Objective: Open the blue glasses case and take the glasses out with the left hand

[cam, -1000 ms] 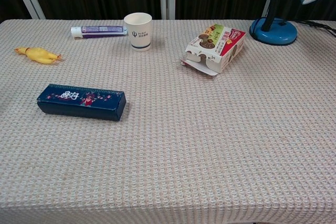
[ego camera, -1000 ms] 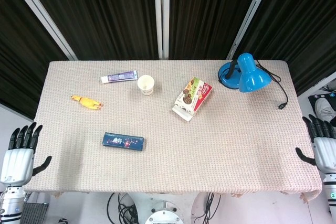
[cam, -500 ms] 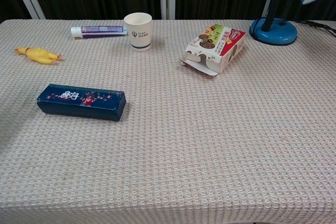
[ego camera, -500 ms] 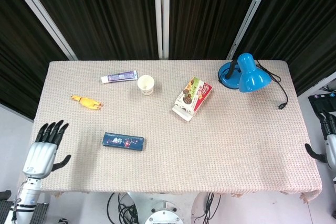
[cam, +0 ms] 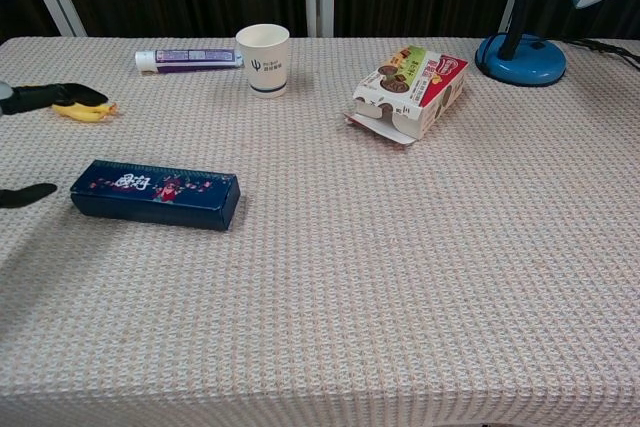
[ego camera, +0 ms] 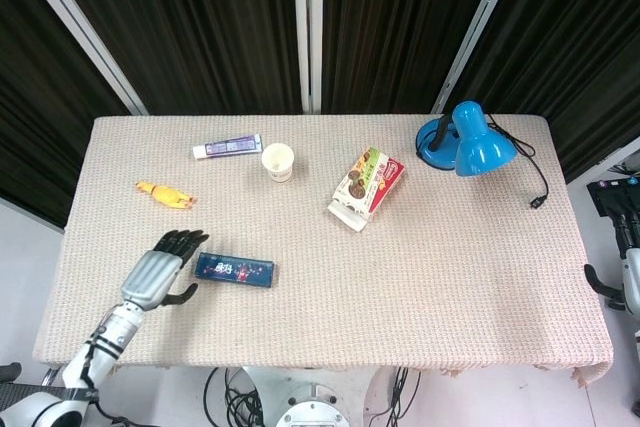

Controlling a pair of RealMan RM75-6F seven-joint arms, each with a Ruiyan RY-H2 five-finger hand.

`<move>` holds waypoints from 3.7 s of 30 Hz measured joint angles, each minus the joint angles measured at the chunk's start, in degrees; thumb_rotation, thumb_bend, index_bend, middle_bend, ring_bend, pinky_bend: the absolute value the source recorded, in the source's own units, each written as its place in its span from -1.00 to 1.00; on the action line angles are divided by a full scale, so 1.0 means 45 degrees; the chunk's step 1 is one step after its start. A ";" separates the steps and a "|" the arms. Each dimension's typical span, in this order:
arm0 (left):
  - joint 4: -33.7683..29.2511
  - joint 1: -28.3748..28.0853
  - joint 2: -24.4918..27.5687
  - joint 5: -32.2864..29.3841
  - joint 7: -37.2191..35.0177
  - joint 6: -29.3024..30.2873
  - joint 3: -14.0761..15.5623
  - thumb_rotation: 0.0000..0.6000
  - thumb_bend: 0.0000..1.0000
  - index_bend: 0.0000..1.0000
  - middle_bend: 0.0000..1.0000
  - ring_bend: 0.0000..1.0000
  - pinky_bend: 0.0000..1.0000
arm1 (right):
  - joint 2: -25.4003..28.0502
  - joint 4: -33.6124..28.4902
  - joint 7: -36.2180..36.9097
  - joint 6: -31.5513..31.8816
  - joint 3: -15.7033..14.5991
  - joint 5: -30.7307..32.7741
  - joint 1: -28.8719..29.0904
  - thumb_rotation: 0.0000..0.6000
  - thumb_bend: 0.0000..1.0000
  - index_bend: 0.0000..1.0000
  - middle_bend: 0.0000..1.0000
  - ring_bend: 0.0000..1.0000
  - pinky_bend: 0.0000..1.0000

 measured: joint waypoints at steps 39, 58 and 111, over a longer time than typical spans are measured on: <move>-0.1667 -0.1064 -0.0564 -0.2237 0.2746 0.0216 0.0189 1.00 -0.34 -1.00 -0.79 -0.98 -0.78 | -0.0034 0.0037 -0.0256 -0.0497 0.0014 0.0454 0.0114 1.00 -0.44 -1.00 -1.00 -1.00 -1.00; -0.2530 -0.2878 -0.1694 -0.6557 0.7112 0.0359 -0.0214 1.00 -0.34 -0.95 -0.69 -0.83 -0.63 | 0.0228 0.0058 0.0223 -0.0476 0.0095 0.0470 0.0047 1.00 -0.44 -1.00 -1.00 -1.00 -1.00; -0.3159 -0.3753 -0.1706 -0.9043 0.6237 0.1383 -0.0287 1.00 -0.14 -0.68 0.04 -0.55 -0.67 | 0.0190 0.0157 0.0245 -0.1169 -0.0147 0.0492 0.0243 1.00 -0.44 -1.00 -1.00 -1.00 -1.00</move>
